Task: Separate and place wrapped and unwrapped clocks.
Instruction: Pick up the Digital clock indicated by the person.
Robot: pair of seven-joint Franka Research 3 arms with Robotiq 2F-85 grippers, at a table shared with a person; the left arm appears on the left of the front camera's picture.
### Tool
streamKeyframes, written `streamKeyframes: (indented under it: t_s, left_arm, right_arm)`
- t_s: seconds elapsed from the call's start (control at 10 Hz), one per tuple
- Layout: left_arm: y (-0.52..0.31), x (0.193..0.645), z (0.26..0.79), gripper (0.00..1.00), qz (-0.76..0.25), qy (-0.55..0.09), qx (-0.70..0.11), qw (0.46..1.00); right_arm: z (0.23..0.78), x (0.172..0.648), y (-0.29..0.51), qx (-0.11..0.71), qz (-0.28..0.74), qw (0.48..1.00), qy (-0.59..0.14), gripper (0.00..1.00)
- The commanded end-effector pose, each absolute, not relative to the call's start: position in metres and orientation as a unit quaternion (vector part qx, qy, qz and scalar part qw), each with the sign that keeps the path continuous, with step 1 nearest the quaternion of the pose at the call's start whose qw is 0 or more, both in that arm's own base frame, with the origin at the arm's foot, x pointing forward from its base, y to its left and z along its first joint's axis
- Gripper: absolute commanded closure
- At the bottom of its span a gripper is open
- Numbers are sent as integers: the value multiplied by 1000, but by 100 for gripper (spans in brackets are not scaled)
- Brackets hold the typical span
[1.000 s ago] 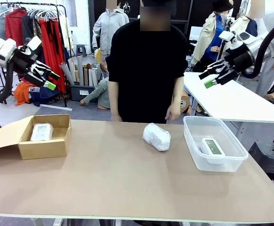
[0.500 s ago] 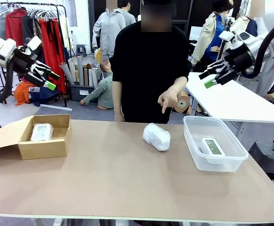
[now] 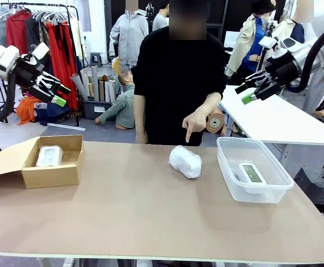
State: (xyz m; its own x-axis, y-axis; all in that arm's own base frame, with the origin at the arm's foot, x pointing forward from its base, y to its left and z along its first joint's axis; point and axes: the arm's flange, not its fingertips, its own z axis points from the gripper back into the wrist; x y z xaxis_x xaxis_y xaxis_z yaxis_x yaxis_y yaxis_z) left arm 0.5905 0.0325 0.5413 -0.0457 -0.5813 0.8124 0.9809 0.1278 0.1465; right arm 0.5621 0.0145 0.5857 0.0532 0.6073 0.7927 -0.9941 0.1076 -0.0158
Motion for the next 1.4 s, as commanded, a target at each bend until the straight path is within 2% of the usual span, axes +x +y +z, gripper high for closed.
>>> streamKeyframes:
  t_s: [0.0,0.9,1.2,1.3]
  left_arm:
    - [32,589,542,0,-609,-390,-257,641]
    - [32,590,541,0,-609,-390,-256,642]
    - [-10,591,521,0,-605,-322,-230,691]
    - [-24,588,519,0,-614,-302,-239,689]
  right_arm:
    - [587,561,14,287,604,665,-332,0]
    - [587,561,14,287,604,665,-332,0]
    - [587,561,14,287,604,665,-332,0]
    - [587,561,14,287,604,665,-332,0]
